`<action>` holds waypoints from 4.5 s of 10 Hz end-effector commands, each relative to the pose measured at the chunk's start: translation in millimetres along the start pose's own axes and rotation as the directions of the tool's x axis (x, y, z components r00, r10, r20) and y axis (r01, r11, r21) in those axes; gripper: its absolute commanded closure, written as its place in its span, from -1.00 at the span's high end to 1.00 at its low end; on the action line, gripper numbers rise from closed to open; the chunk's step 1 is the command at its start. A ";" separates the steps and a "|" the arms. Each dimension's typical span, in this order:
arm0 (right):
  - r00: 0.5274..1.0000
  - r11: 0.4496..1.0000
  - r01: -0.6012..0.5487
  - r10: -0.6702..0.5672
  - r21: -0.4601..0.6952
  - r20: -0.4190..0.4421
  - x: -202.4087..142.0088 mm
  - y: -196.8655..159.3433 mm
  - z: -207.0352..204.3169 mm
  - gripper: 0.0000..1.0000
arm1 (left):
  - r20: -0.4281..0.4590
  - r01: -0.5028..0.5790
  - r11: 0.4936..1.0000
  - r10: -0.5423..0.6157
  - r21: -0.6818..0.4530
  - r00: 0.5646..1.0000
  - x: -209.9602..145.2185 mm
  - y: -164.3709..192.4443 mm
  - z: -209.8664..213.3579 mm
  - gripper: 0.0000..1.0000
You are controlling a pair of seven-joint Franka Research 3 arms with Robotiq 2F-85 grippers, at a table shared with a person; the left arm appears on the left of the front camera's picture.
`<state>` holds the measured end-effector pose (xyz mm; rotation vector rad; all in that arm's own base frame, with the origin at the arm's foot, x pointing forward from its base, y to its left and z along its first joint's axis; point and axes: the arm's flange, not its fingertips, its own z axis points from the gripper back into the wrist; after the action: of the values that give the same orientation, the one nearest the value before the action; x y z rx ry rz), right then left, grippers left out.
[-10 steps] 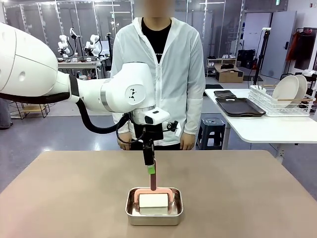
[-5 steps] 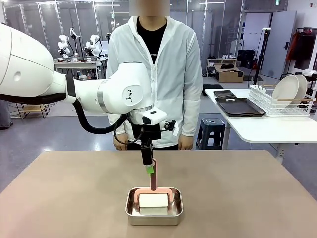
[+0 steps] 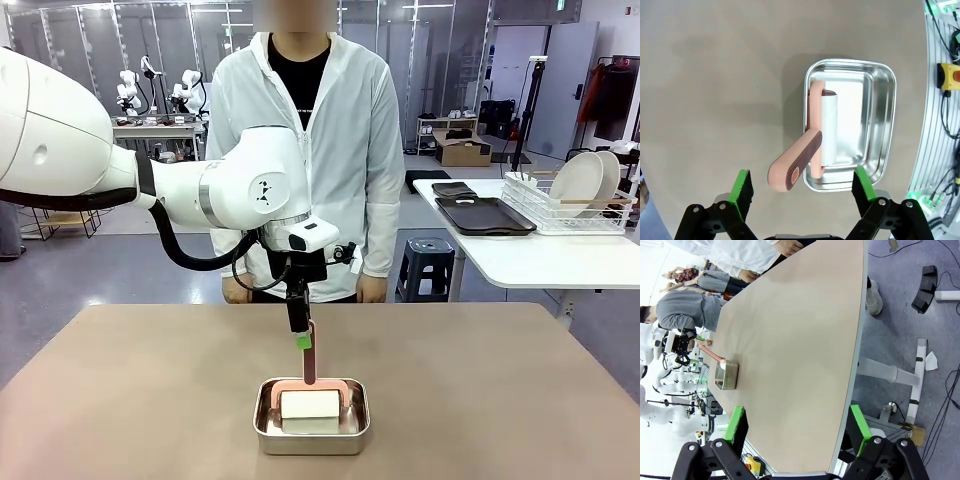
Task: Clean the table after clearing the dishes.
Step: Place the Lint Roller back on top of the Airtight Container.
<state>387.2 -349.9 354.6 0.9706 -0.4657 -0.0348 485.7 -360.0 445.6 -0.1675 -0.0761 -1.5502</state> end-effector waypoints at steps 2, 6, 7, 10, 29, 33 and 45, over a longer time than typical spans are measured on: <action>1.000 1.000 -0.005 0.005 -0.013 -0.003 -4.8 4.2 -0.9 1.00 | -0.004 -0.003 1.000 0.003 -0.003 1.000 0.3 -2.0 1.8 1.00; 1.000 1.000 -0.005 0.005 -0.013 -0.003 -4.8 4.2 -0.9 1.00 | -0.004 -0.003 1.000 0.003 -0.003 1.000 0.3 -2.0 1.8 1.00; 1.000 1.000 -0.005 0.005 -0.013 -0.003 -4.8 4.2 -0.9 1.00 | -0.004 -0.003 1.000 0.003 -0.003 1.000 0.3 -2.0 1.8 1.00; 1.000 1.000 -0.005 0.005 -0.013 -0.003 -4.8 4.2 -0.9 1.00 | -0.004 -0.003 1.000 0.003 -0.003 1.000 0.3 -2.0 1.8 1.00; 1.000 1.000 -0.005 0.005 -0.013 -0.003 -4.8 4.2 -0.9 1.00 | 0.653 -0.267 0.679 0.732 -0.683 0.192 -373.6 -58.3 74.6 1.00; 1.000 1.000 -0.005 0.005 -0.013 -0.003 -4.8 4.2 -0.9 1.00 | 0.634 -0.350 0.562 0.762 -0.749 -0.133 -530.2 -81.3 75.3 1.00; 1.000 1.000 -0.005 0.005 -0.013 -0.003 -4.8 4.2 -0.9 1.00 | 0.659 -0.498 0.490 0.710 -0.715 -0.248 -629.9 -105.9 71.7 1.00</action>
<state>386.8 -350.1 355.6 0.9696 -0.4675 -0.0343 373.4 270.9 423.4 -1.1935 -0.7904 -0.0632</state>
